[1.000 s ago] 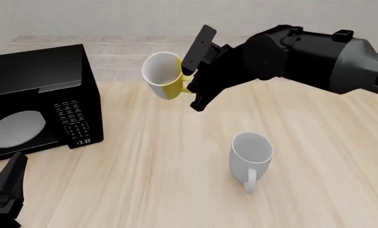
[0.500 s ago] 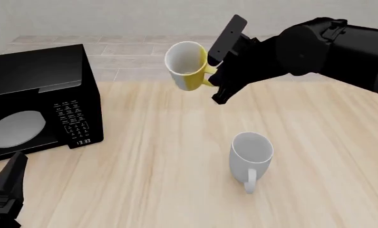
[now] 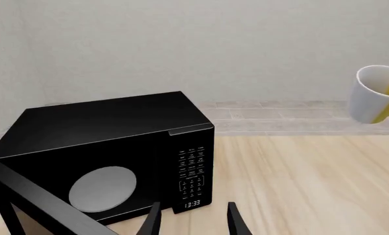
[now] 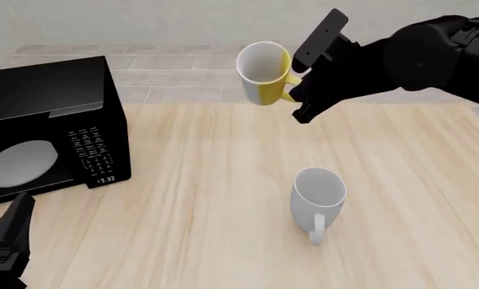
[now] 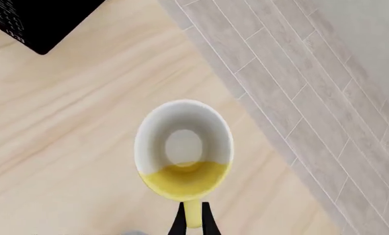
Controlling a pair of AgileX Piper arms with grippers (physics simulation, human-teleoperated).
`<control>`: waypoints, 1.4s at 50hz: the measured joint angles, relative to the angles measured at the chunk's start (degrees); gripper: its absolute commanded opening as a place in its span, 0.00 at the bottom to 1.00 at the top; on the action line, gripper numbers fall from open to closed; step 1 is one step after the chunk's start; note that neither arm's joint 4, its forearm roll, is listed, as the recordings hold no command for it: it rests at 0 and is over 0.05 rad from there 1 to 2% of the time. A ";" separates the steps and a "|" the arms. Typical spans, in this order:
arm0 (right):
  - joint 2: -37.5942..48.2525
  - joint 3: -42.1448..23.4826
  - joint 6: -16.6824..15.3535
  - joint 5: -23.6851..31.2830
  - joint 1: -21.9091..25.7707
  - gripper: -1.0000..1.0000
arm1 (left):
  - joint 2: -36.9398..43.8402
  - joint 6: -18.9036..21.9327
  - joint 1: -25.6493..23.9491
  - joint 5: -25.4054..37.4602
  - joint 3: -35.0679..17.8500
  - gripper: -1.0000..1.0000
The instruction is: Put the yellow and white mug to the front of the white mug.
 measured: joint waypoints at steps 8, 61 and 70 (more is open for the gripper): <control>-0.97 0.76 0.41 0.03 -1.37 0.00 | 0.00 0.00 0.00 0.00 0.00 1.00; -6.29 8.80 4.45 -2.69 -10.87 0.00 | 0.00 0.00 0.00 0.00 0.00 1.00; -6.82 10.04 5.33 -3.45 -11.73 0.00 | 0.00 0.00 0.00 0.00 0.00 1.00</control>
